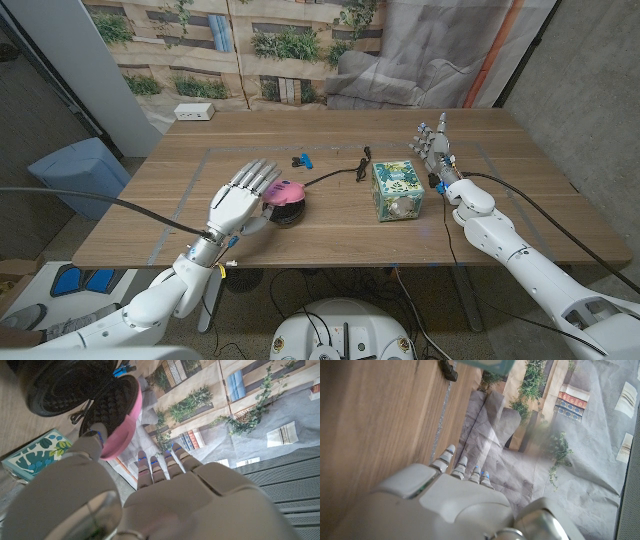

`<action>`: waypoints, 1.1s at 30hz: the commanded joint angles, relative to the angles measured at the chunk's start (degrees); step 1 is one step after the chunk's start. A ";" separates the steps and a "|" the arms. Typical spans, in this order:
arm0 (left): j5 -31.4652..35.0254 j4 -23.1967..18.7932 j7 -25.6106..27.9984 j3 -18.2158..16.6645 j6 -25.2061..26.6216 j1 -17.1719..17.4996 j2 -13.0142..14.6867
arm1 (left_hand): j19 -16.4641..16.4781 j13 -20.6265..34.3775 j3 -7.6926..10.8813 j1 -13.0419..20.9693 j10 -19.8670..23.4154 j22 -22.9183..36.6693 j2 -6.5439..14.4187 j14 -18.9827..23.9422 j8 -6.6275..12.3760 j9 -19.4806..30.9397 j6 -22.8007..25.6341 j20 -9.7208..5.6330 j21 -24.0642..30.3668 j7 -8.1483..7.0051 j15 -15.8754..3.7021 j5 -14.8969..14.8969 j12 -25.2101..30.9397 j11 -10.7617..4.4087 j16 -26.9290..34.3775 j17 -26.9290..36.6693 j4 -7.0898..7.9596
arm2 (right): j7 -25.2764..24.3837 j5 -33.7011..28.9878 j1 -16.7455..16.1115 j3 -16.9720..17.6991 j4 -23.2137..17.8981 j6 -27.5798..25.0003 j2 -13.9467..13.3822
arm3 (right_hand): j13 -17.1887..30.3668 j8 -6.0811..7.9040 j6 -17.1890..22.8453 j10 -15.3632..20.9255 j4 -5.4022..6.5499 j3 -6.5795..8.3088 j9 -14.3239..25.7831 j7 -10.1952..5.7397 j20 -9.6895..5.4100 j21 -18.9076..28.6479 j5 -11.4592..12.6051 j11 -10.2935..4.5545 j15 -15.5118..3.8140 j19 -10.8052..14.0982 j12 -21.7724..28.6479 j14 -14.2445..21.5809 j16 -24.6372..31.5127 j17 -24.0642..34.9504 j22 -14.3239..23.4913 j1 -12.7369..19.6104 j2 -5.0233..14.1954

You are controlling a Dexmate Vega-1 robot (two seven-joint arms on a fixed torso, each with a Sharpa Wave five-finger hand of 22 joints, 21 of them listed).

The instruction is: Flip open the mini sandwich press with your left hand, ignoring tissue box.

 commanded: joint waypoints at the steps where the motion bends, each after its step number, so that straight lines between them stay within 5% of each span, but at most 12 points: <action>1: 0.19 -0.95 -1.59 -0.51 -0.76 -1.09 -0.63 | 0.66 0.13 -0.23 0.22 0.66 0.07 0.68 0.61 0.29 0.16 0.83 -1.98 0.25 -0.16 -1.50 -0.17 0.07 0.10 0.18 0.10 0.06 | -0.01 -0.01 0.00 -0.01 0.01 0.01 0.00 | 0.15 0.27 -0.47 -0.22 0.10 -0.40 0.23 0.09 0.35 -0.17 0.27 -0.06 -1.32 0.24 0.15 -0.41 0.13 0.08 0.14 0.18 5.17; 33: 0.78 -2.42 -6.56 -2.26 -3.90 -4.69 0.12 | 0.83 0.14 -1.14 0.67 1.08 0.07 1.26 1.08 0.12 0.19 2.36 -1.98 0.12 -0.52 -1.32 -0.15 -0.17 0.07 0.06 0.10 0.00 | 0.00 -0.01 0.01 -0.02 0.03 0.02 0.02 | 0.16 0.28 -0.44 -0.17 0.11 -0.41 0.23 0.10 0.30 -0.20 0.26 0.03 -1.28 0.26 0.17 -0.36 0.14 0.08 0.14 0.17 5.16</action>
